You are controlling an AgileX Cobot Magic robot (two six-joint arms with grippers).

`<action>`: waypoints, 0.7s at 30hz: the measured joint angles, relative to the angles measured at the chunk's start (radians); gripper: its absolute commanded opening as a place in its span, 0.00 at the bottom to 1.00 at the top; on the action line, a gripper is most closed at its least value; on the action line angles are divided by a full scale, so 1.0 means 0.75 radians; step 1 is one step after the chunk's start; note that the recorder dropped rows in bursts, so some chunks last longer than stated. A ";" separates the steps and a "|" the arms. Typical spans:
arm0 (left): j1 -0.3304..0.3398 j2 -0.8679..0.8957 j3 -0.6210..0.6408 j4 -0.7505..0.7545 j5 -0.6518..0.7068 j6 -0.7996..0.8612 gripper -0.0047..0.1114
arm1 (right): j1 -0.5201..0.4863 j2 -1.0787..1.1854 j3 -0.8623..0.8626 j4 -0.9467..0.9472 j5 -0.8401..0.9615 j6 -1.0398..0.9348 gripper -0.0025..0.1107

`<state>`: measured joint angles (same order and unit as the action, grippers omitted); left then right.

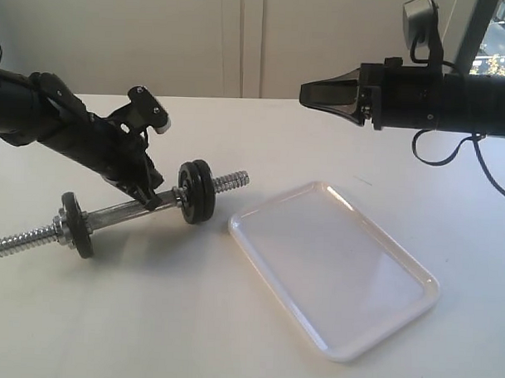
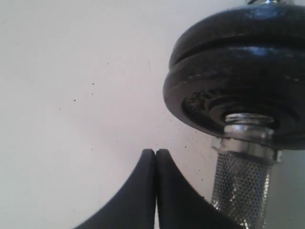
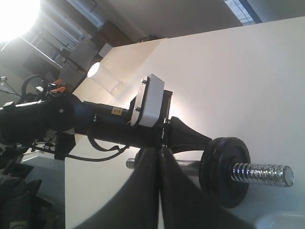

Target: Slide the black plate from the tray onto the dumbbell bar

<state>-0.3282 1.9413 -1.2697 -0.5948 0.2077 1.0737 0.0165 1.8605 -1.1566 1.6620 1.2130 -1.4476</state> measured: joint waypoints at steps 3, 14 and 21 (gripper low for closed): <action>0.000 0.000 0.000 0.000 0.009 0.000 0.04 | 0.000 -0.002 0.000 -0.003 0.000 0.010 0.02; 0.000 0.000 0.000 0.001 0.046 0.000 0.04 | 0.000 -0.054 0.000 -0.017 -0.003 0.016 0.02; 0.000 0.000 0.000 0.001 0.057 0.000 0.04 | 0.000 -0.063 0.000 -0.038 -0.001 0.018 0.02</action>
<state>-0.3282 1.9413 -1.2697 -0.5942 0.2503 1.0737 0.0165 1.8134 -1.1566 1.6335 1.2125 -1.4338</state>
